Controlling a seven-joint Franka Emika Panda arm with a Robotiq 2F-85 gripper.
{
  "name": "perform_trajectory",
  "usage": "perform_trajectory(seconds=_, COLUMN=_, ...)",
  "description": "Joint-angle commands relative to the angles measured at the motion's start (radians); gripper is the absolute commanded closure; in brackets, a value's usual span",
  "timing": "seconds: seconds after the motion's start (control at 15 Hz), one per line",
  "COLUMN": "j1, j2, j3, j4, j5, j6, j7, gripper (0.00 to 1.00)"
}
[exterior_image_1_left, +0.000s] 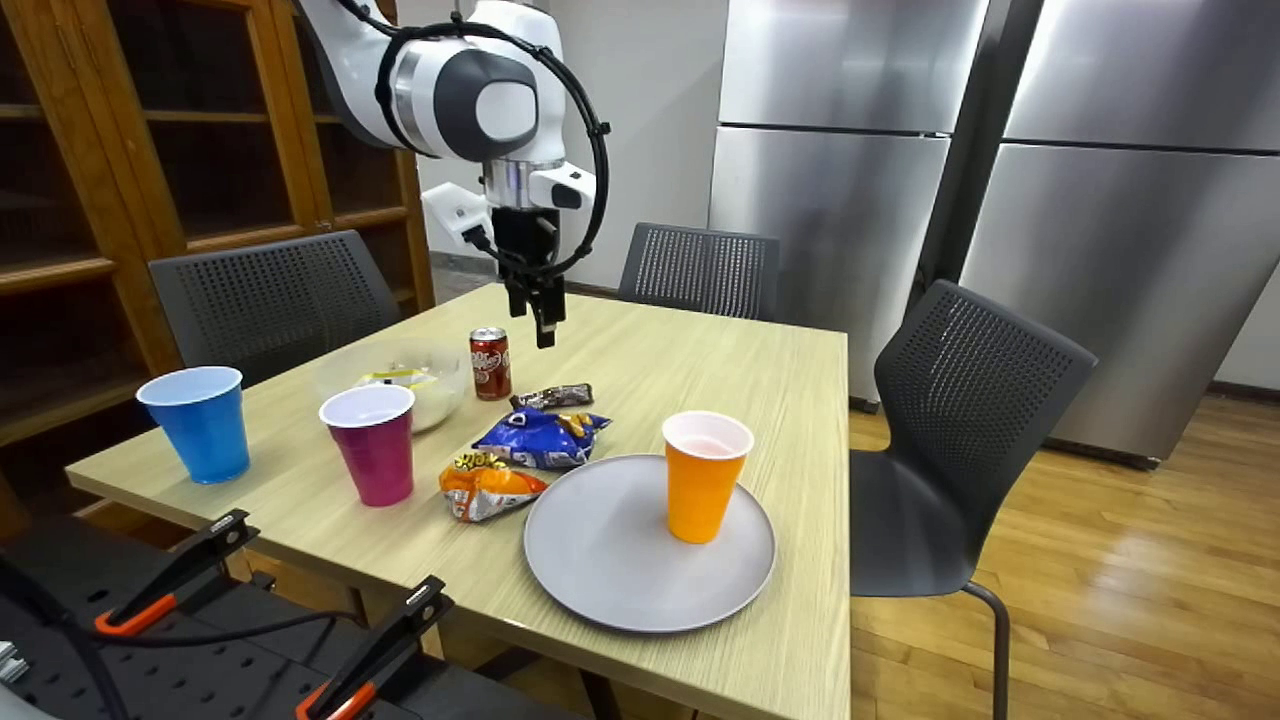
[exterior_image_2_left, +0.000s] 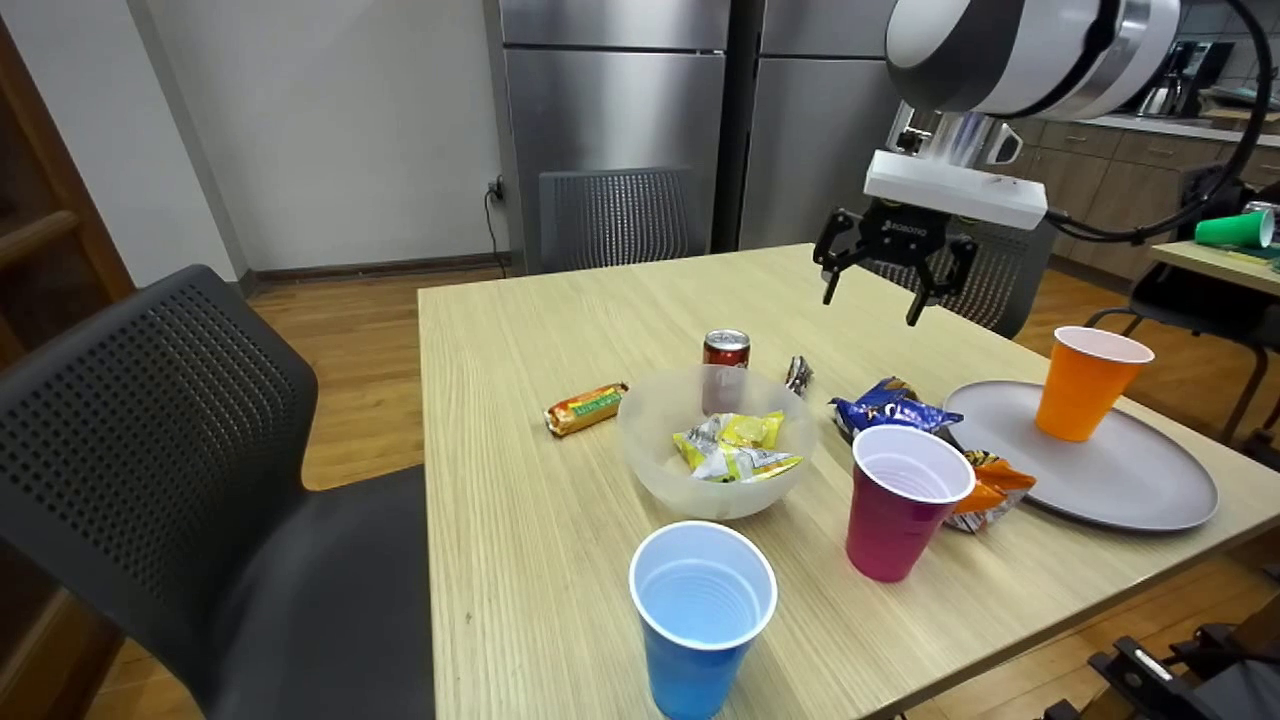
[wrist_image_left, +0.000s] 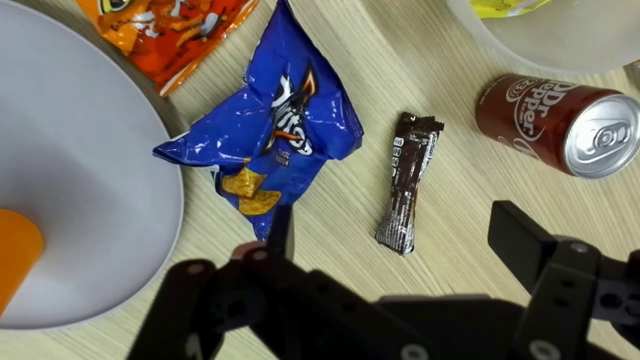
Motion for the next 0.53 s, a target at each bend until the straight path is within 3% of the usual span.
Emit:
perform_trajectory(seconds=0.0, j1=-0.046, j2=0.014, j3=0.003, j4=0.019, j5=0.04, j6=-0.01, j7=-0.031, gripper=0.0)
perform_trajectory(seconds=0.47, j1=-0.091, j2=0.07, j3=0.005, j4=0.034, j5=0.055, j6=-0.058, j7=-0.051, gripper=0.0)
